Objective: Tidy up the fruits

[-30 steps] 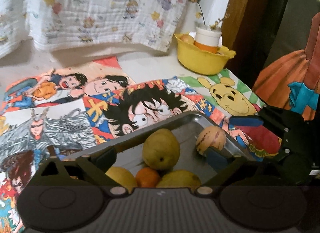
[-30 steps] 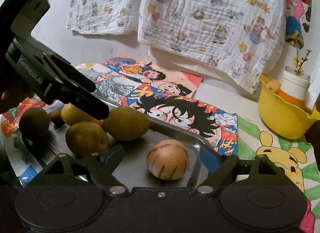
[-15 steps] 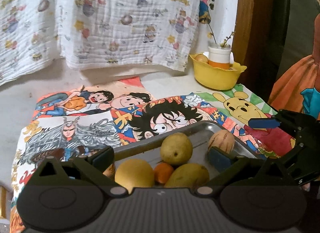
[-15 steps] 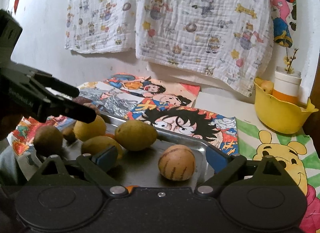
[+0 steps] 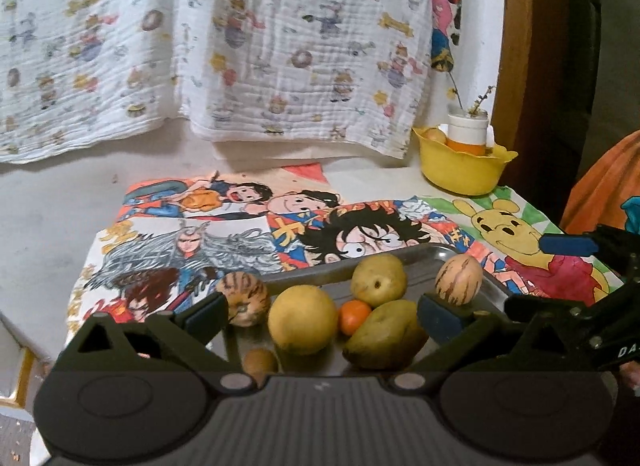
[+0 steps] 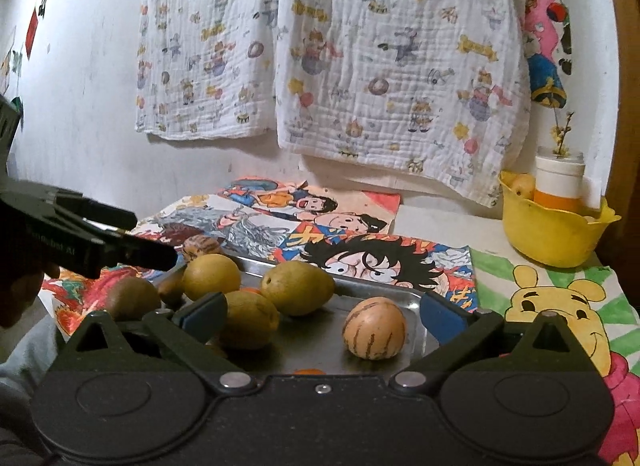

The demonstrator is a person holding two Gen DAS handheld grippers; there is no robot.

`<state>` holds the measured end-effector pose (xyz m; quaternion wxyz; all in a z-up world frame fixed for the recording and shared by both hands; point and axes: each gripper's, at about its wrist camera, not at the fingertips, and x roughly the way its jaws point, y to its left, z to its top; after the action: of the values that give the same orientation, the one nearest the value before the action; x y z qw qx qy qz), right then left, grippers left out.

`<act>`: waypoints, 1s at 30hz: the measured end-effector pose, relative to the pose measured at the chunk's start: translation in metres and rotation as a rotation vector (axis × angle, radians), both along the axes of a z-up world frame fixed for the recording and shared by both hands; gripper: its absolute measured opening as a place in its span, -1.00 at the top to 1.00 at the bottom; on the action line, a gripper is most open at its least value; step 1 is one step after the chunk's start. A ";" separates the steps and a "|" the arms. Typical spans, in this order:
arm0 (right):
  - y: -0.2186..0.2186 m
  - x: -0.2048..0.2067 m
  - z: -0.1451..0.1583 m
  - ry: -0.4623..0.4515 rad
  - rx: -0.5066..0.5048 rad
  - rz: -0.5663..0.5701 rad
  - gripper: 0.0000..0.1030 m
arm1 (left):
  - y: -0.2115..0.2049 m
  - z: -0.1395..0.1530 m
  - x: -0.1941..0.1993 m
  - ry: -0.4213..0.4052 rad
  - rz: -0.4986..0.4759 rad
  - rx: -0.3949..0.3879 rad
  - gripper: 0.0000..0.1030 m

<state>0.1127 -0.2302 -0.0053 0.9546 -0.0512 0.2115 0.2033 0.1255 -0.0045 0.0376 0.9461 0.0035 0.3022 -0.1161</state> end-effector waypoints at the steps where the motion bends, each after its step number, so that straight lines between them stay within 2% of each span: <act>1: 0.000 -0.003 0.001 -0.002 0.002 -0.002 -0.99 | 0.001 0.000 -0.004 -0.002 0.009 -0.002 -0.99; 18: 0.000 -0.049 -0.001 0.001 0.042 -0.047 -0.99 | 0.021 -0.005 -0.063 -0.019 0.123 -0.031 -0.99; 30: -0.005 -0.069 -0.010 0.018 0.071 -0.089 -0.99 | 0.030 -0.021 -0.088 0.003 0.176 -0.071 -0.99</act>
<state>0.0435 -0.2354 -0.0149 0.9620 -0.0058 0.2148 0.1683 0.0377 0.0253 0.0168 0.9518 -0.0566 0.2983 -0.0430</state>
